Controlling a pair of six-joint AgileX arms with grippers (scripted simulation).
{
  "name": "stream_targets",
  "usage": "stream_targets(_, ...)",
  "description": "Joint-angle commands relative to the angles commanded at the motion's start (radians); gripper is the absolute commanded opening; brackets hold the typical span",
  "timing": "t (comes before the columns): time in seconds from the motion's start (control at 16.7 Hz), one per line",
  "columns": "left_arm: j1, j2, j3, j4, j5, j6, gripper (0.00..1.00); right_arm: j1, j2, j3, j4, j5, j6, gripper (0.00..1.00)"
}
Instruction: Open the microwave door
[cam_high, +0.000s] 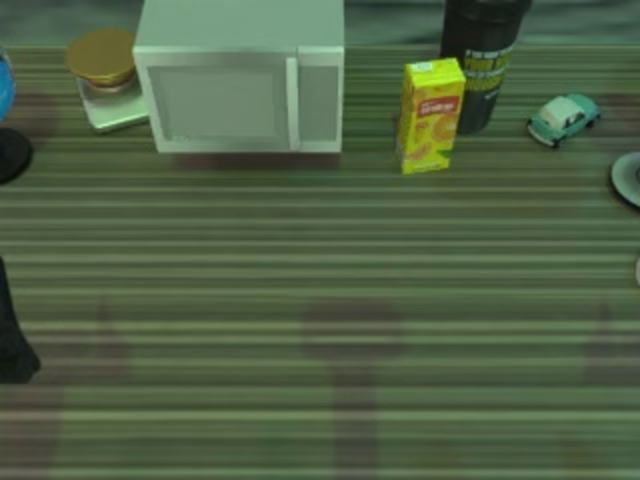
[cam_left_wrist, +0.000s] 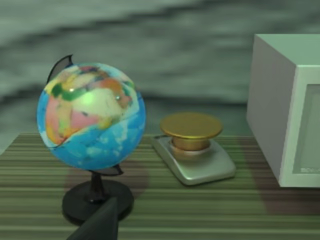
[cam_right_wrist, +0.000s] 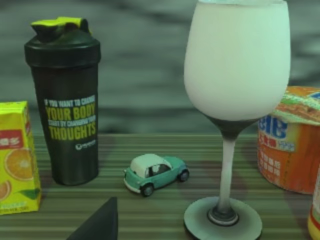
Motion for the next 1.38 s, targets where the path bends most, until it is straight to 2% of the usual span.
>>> stream_targets(0.24, -0.013, 0.031, 0.03, -0.015, -0.008, -0.008, 1.0, 0.0, 0.0, 0.0, 0.0, 0.0, 0.0, 1.0)
stream_targets(0.48, -0.08, 0.219, 0.199, -0.09, -0.053, -0.06, 1.0, 0.0, 0.0, 0.0, 0.0, 0.0, 0.0, 1.0)
stream_targets(1.38, -0.507, 1.653, 1.36, -0.454, -0.312, -0.432, 1.0, 0.0, 0.0, 0.0, 0.0, 0.0, 0.0, 1.0)
